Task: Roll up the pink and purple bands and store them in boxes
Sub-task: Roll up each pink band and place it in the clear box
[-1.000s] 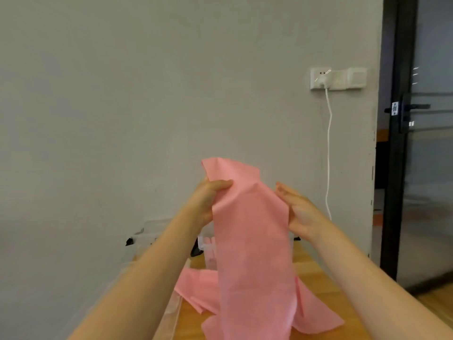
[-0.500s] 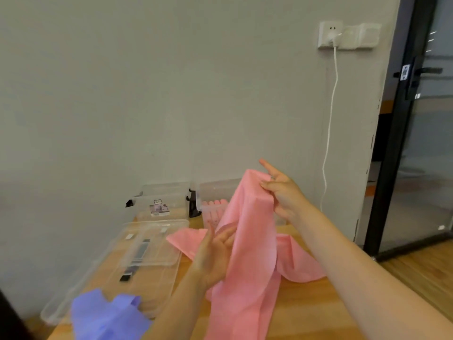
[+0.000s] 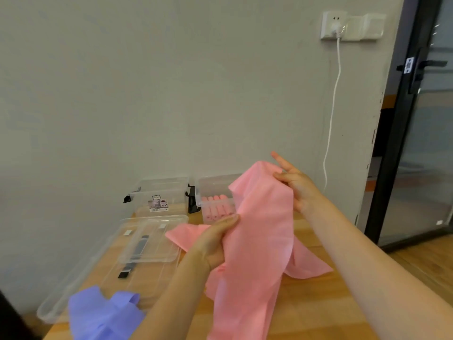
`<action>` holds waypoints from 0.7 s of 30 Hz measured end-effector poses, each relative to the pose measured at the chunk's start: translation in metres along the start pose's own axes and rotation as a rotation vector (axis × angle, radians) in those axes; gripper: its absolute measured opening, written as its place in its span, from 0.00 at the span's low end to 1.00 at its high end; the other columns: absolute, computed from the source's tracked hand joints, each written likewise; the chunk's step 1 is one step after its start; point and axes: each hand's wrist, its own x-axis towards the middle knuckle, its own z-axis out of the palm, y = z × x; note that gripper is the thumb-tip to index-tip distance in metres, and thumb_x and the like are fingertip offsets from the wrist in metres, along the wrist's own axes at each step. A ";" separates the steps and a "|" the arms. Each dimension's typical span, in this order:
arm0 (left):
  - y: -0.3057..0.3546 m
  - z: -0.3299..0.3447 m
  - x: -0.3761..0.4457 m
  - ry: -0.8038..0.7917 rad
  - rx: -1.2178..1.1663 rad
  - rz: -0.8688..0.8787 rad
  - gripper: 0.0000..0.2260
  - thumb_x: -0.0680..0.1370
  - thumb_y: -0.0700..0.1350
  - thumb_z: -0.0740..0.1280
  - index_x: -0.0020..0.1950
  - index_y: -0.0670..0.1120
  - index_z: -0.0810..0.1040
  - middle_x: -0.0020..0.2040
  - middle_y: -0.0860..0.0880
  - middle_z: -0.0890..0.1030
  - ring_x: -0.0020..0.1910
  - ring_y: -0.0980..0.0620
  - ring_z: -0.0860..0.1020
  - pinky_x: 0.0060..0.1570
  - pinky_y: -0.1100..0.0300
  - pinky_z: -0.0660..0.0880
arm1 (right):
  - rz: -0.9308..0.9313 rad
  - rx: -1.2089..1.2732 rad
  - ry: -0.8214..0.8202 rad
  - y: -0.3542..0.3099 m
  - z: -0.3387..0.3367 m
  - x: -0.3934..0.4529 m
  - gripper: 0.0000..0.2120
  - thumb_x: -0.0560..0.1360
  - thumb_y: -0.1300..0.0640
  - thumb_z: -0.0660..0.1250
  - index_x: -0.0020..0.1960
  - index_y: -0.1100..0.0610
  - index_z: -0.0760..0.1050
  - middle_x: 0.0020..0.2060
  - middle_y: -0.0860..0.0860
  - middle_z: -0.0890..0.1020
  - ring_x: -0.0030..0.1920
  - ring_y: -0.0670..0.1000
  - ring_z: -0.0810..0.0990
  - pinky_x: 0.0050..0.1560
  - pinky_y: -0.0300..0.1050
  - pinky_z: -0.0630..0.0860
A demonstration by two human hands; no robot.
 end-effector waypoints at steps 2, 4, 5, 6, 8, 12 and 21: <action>0.011 -0.005 0.004 -0.038 -0.054 0.127 0.10 0.64 0.39 0.76 0.43 0.42 0.82 0.38 0.44 0.82 0.35 0.49 0.81 0.36 0.58 0.79 | -0.015 0.070 0.058 -0.002 -0.005 0.001 0.25 0.77 0.71 0.52 0.71 0.54 0.64 0.38 0.53 0.83 0.30 0.46 0.81 0.31 0.36 0.77; 0.021 -0.007 0.007 -0.127 -0.061 0.189 0.15 0.63 0.41 0.78 0.46 0.46 0.78 0.39 0.47 0.78 0.35 0.51 0.77 0.37 0.58 0.74 | 0.001 0.137 0.093 0.004 -0.010 0.001 0.22 0.79 0.68 0.52 0.72 0.55 0.62 0.33 0.51 0.83 0.30 0.45 0.81 0.31 0.36 0.78; 0.025 -0.007 0.007 -0.162 -0.022 0.193 0.19 0.61 0.41 0.79 0.47 0.47 0.76 0.38 0.48 0.77 0.35 0.52 0.75 0.36 0.60 0.73 | 0.021 0.157 0.097 0.010 -0.012 -0.002 0.21 0.80 0.65 0.53 0.72 0.54 0.62 0.33 0.51 0.83 0.31 0.45 0.81 0.32 0.36 0.78; 0.029 -0.005 0.005 -0.181 0.030 0.200 0.20 0.62 0.39 0.78 0.49 0.48 0.74 0.37 0.48 0.77 0.34 0.53 0.75 0.35 0.61 0.73 | 0.049 0.172 0.088 0.018 -0.013 -0.007 0.21 0.79 0.63 0.55 0.72 0.53 0.62 0.36 0.51 0.83 0.33 0.46 0.81 0.34 0.37 0.79; 0.034 -0.003 0.004 -0.176 0.145 0.262 0.17 0.66 0.36 0.71 0.52 0.46 0.72 0.35 0.49 0.78 0.32 0.54 0.76 0.34 0.63 0.74 | 0.098 0.235 0.037 0.036 -0.024 -0.016 0.27 0.75 0.58 0.64 0.72 0.50 0.62 0.48 0.52 0.82 0.41 0.49 0.83 0.39 0.42 0.80; 0.035 -0.001 0.007 -0.054 0.287 0.386 0.15 0.68 0.37 0.67 0.52 0.47 0.71 0.37 0.50 0.77 0.35 0.56 0.77 0.37 0.65 0.73 | 0.076 0.335 0.005 0.060 -0.037 -0.032 0.38 0.62 0.59 0.74 0.69 0.47 0.64 0.52 0.52 0.82 0.47 0.49 0.83 0.40 0.43 0.80; 0.036 0.020 0.003 -0.119 0.393 0.368 0.33 0.74 0.29 0.62 0.67 0.63 0.63 0.41 0.44 0.79 0.36 0.51 0.79 0.37 0.60 0.77 | 0.086 0.314 0.167 0.059 -0.041 -0.031 0.25 0.77 0.47 0.56 0.69 0.59 0.66 0.55 0.58 0.80 0.55 0.53 0.81 0.52 0.46 0.79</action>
